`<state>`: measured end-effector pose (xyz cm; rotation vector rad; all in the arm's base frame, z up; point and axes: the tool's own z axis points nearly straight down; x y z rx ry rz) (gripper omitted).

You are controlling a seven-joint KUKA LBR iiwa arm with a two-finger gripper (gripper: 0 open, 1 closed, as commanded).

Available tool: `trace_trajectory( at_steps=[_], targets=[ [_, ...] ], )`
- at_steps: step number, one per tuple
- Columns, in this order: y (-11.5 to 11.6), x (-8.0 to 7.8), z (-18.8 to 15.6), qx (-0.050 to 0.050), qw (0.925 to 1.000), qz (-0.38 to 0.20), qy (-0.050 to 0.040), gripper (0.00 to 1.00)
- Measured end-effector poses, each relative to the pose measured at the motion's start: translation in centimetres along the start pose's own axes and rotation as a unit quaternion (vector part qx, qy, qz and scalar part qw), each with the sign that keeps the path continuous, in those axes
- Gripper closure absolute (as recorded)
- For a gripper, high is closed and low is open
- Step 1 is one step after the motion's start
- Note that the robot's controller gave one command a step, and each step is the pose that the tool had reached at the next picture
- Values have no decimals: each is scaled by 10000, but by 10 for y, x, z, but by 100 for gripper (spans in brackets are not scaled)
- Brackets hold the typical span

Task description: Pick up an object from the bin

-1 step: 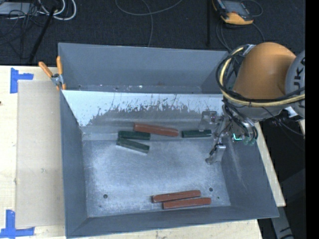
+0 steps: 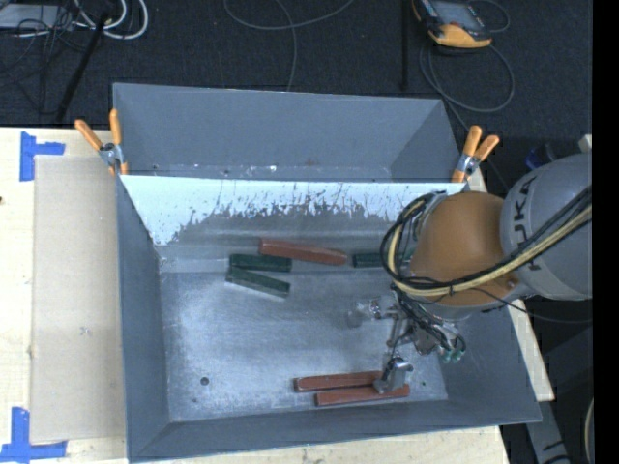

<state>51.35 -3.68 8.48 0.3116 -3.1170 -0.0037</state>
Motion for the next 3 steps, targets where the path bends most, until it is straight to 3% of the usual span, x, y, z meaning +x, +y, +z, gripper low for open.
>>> trace_trajectory(
  at_steps=[1,2,3],
  targets=[
    [-30,-22,15,13,9999,-89,-47,0],
    [40,30,-42,-4,9997,262,-28,0],
    [20,34,13,30,9995,279,-173,0]
  ],
)
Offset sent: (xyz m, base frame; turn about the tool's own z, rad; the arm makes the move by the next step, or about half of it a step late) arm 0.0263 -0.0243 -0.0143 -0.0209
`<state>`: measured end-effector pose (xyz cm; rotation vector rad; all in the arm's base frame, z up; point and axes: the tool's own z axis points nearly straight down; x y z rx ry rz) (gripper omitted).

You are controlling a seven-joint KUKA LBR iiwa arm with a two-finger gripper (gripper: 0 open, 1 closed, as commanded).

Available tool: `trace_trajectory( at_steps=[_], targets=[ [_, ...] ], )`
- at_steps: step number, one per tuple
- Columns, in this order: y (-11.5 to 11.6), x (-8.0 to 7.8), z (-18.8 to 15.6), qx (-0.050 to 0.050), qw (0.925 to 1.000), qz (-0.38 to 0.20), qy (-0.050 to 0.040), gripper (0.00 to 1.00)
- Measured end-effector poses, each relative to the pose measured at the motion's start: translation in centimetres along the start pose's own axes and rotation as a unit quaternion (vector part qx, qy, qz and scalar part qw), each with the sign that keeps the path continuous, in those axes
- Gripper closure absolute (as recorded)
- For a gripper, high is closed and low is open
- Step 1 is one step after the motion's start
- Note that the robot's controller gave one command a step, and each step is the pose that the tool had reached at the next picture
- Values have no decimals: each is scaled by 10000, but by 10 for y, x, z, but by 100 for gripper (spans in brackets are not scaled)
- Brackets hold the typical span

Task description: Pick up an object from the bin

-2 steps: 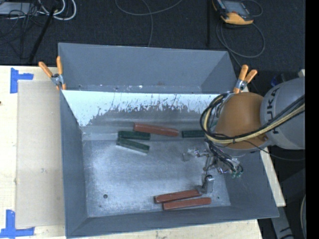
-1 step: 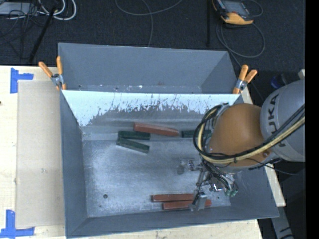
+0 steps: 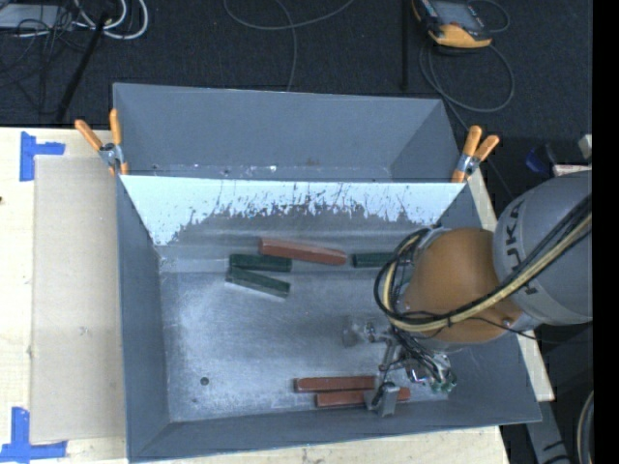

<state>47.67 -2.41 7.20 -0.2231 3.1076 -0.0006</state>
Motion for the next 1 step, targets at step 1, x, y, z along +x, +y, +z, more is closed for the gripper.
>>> trace_trajectory(
  at_steps=[1],
  targets=[
    [36,-8,-1,0,9962,-869,17,0]
  ],
)
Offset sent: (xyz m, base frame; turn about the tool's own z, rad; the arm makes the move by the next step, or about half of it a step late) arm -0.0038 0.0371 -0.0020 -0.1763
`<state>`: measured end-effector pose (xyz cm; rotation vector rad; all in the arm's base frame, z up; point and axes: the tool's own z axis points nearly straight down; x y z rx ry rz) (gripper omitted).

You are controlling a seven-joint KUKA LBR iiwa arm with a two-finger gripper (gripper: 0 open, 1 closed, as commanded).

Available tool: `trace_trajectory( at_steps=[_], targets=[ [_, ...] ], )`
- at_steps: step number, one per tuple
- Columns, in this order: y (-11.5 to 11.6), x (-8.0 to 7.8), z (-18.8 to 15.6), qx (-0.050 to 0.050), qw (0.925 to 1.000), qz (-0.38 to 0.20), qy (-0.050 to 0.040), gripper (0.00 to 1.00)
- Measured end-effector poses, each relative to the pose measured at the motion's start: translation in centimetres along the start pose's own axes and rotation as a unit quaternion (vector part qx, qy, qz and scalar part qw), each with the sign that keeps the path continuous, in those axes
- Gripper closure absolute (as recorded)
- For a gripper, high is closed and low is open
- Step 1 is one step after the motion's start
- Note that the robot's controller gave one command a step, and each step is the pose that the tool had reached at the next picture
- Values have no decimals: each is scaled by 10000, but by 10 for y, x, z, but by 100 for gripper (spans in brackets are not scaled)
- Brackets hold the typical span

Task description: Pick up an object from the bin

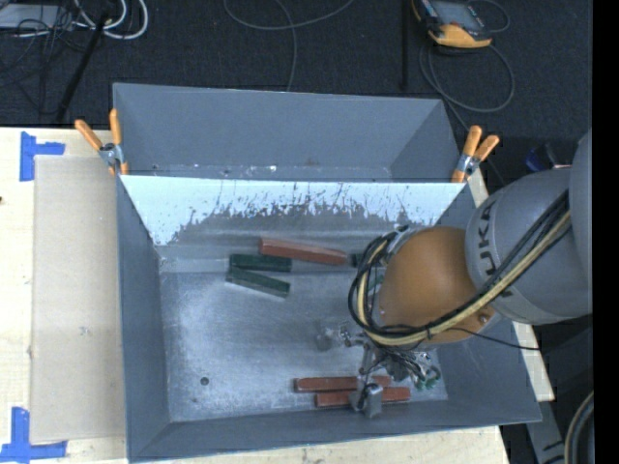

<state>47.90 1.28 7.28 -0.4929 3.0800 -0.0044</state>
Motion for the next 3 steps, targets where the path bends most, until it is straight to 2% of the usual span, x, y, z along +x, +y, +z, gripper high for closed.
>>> trace_trajectory(
  at_steps=[1,2,3],
  targets=[
    [0,0,0,-1,10000,-2,0,0],
    [34,-14,0,-21,9970,-778,39,0],
    [-14,-4,3,-27,9999,-55,92,0]
  ],
)
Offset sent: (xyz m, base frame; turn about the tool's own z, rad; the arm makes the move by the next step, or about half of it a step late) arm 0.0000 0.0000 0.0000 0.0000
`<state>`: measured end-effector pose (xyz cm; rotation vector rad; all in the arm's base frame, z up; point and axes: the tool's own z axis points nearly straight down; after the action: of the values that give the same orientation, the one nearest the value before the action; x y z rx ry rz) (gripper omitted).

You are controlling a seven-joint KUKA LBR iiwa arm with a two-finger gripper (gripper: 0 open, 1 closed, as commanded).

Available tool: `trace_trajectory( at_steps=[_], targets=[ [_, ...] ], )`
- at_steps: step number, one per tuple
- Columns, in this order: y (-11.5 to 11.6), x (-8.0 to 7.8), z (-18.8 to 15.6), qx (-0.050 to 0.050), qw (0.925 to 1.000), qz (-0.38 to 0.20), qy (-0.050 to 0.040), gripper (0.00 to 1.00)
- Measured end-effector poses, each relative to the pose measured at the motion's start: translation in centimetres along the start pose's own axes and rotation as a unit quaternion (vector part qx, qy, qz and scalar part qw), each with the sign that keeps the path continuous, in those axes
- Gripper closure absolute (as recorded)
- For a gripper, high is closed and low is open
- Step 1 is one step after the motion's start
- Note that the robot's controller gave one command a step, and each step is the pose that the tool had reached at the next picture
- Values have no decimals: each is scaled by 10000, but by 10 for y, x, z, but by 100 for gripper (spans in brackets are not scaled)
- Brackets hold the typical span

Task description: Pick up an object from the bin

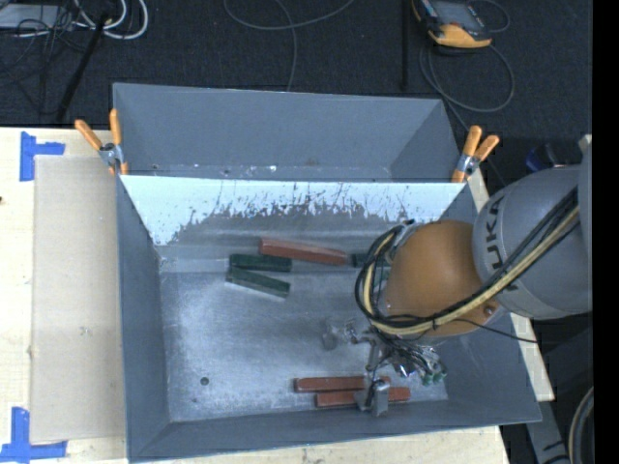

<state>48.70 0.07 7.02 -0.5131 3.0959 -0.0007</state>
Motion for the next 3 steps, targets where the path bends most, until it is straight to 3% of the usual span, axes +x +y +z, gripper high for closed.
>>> trace_trajectory(
  at_steps=[1,2,3],
  targets=[
    [1,0,-2,-5,10000,-15,25,100],
    [1,-1,0,-5,10000,-21,3,0],
    [-28,-39,1,0,10000,-77,-2,0]
  ],
)
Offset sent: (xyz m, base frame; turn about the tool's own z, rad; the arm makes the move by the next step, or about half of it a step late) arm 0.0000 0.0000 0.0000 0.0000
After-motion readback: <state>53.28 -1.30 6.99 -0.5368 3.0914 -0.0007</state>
